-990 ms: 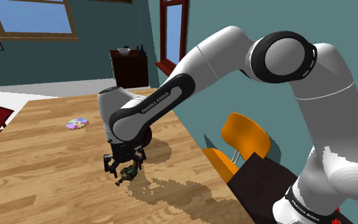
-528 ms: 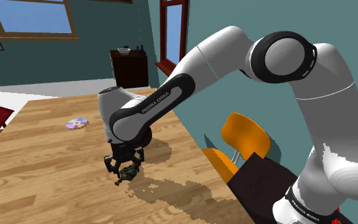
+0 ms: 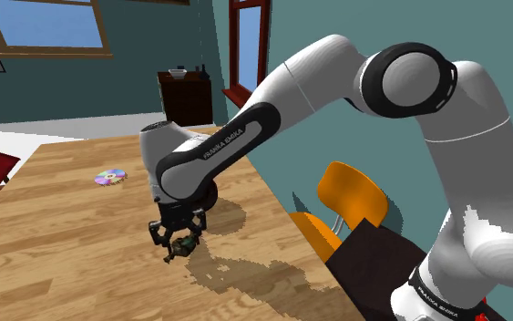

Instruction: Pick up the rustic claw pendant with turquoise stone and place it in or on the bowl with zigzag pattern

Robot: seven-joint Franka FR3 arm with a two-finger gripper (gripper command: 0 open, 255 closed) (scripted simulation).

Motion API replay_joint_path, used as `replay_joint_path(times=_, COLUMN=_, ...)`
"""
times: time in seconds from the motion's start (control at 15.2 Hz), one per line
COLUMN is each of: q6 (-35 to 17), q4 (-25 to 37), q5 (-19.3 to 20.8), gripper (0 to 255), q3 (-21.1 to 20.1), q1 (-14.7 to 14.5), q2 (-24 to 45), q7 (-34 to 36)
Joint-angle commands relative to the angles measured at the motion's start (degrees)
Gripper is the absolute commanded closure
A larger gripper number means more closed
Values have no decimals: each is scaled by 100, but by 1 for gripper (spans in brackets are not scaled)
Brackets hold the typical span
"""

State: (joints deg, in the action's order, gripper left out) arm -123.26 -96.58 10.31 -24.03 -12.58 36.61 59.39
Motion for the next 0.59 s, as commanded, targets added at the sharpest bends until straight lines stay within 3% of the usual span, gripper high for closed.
replay_joint_path(times=0.0, q6=82, q4=6, q5=-29, gripper=255, q3=-24, q1=11, q2=-79, q7=-3)
replay_joint_path(times=0.53, q6=524, q4=119, q5=-167, gripper=255, q3=-124, q1=78, q2=-426, q7=-48)
